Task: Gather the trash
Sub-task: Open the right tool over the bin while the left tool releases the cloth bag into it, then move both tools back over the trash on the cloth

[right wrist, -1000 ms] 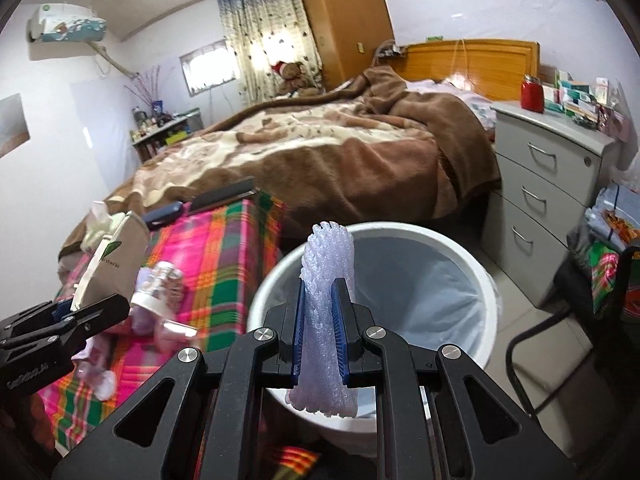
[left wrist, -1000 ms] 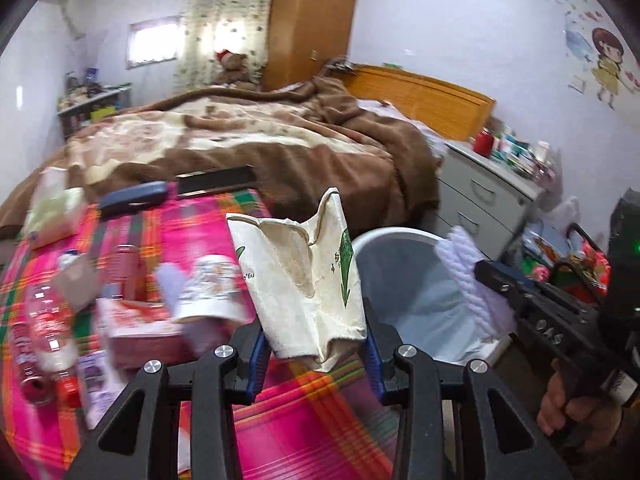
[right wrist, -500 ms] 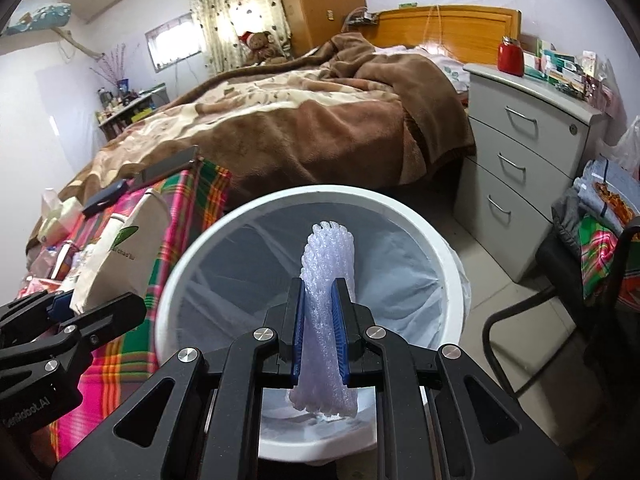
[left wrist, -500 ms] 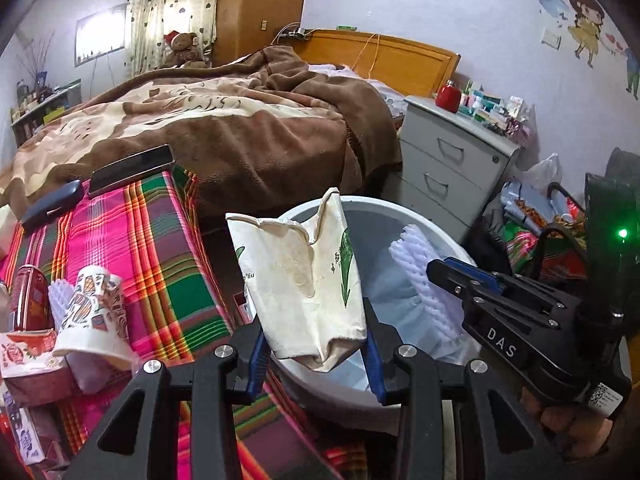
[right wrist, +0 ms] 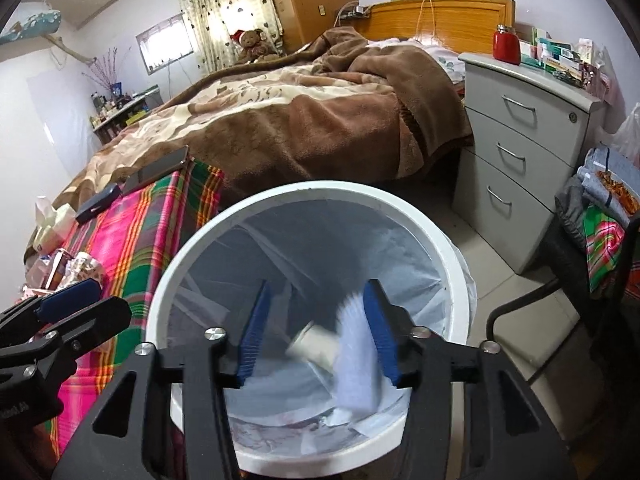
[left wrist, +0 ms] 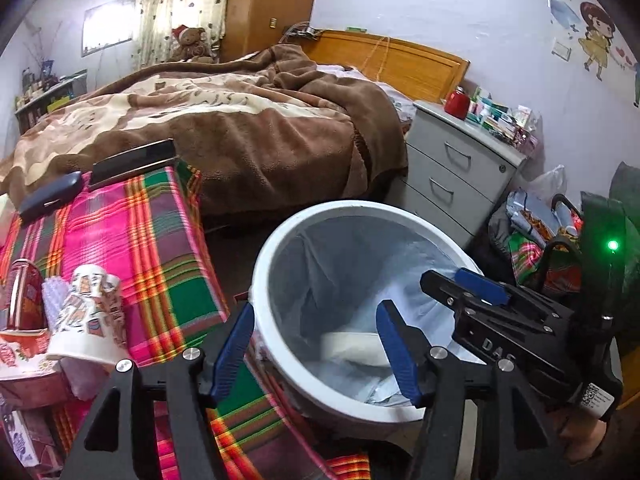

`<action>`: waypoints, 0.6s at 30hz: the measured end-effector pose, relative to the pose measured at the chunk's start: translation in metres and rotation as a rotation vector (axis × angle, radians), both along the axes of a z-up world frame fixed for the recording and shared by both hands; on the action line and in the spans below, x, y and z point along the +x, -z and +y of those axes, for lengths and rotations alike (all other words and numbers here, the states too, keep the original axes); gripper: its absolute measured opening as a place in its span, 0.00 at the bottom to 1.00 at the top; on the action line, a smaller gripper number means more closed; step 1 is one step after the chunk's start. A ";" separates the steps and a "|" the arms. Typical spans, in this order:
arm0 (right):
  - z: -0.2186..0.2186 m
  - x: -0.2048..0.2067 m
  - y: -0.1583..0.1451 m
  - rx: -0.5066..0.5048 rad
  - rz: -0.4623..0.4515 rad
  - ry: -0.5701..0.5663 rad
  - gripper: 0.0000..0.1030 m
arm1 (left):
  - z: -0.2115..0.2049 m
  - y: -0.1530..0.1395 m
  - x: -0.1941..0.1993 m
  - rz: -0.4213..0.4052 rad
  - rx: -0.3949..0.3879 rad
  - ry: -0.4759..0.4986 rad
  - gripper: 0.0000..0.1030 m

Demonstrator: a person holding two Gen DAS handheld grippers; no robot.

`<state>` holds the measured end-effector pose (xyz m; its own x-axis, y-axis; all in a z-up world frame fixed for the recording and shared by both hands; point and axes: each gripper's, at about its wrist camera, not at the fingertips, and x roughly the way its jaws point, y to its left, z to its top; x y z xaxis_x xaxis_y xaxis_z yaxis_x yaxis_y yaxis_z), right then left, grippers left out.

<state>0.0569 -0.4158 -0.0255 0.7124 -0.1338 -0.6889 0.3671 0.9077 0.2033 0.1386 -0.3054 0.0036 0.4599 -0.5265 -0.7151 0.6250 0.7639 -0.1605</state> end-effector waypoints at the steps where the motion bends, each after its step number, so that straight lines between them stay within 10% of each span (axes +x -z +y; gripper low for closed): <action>1: 0.002 0.002 -0.001 0.001 -0.001 0.001 0.49 | 0.003 -0.001 0.000 0.002 -0.004 -0.005 0.62; 18: 0.049 0.003 -0.026 -0.020 -0.097 -0.066 0.49 | 0.085 -0.027 -0.015 -0.064 -0.016 -0.153 0.62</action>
<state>0.0597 -0.3670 0.0002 0.7832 -0.0978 -0.6140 0.2860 0.9335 0.2161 0.1232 -0.2206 0.0303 0.5798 -0.4583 -0.6736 0.5112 0.8484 -0.1372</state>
